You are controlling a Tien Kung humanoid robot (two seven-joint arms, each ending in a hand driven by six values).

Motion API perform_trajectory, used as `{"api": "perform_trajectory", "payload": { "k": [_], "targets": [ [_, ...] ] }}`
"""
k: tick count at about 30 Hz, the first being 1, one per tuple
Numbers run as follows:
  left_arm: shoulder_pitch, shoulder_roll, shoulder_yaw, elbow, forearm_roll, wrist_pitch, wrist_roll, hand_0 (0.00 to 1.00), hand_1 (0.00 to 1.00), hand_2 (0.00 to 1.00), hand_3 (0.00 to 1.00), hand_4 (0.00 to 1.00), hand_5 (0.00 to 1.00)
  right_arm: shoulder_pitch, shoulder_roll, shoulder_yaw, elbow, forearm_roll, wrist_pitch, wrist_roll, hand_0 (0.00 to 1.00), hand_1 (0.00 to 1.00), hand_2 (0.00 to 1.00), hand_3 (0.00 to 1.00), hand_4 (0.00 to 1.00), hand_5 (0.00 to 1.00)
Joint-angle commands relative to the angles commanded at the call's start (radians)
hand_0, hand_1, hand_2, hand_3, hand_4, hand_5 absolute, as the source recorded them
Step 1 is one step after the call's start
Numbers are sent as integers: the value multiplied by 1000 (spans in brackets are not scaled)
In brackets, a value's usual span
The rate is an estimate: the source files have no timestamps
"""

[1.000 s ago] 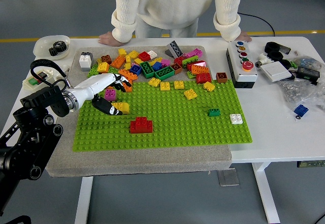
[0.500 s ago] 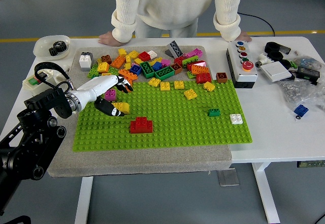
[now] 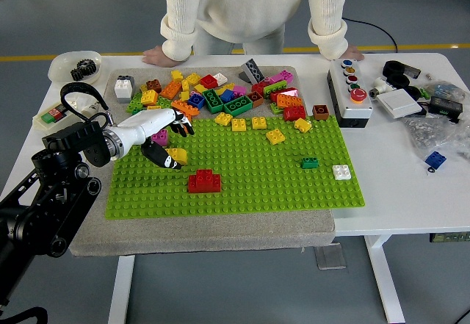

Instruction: Pick up the brick,pile it on top of brick,press brick,pick up the brick,pile it on top of brick,press brick

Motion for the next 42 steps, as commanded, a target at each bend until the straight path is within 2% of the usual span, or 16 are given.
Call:
{"api": "perform_trajectory", "payload": {
  "k": [19,23,25,29,32,42],
  "targets": [
    [-18,-3,10,-7,0,-20,25,732,660,587,637,998,71,2,2,-3,0,8,0,1,741,651,718,589,798,315],
    [-13,-2,3,-1,0,34,12,739,667,601,640,998,83,1,2,-2,0,9,0,1,741,651,718,588,798,314],
    [-8,2,1,3,0,81,-5,739,667,601,640,998,83,1,2,-3,0,11,0,1,741,651,718,588,798,314],
    [-7,14,18,4,0,147,-24,742,670,600,637,998,88,2,2,-3,0,13,0,1,741,651,719,588,798,314],
    [-17,27,41,1,0,169,-28,742,670,600,637,998,88,2,1,-3,0,14,0,1,741,651,719,588,798,314],
    [-51,70,95,-4,0,186,-22,743,669,594,625,998,94,0,1,-1,0,16,0,0,741,651,718,589,798,314]
  ]
}}
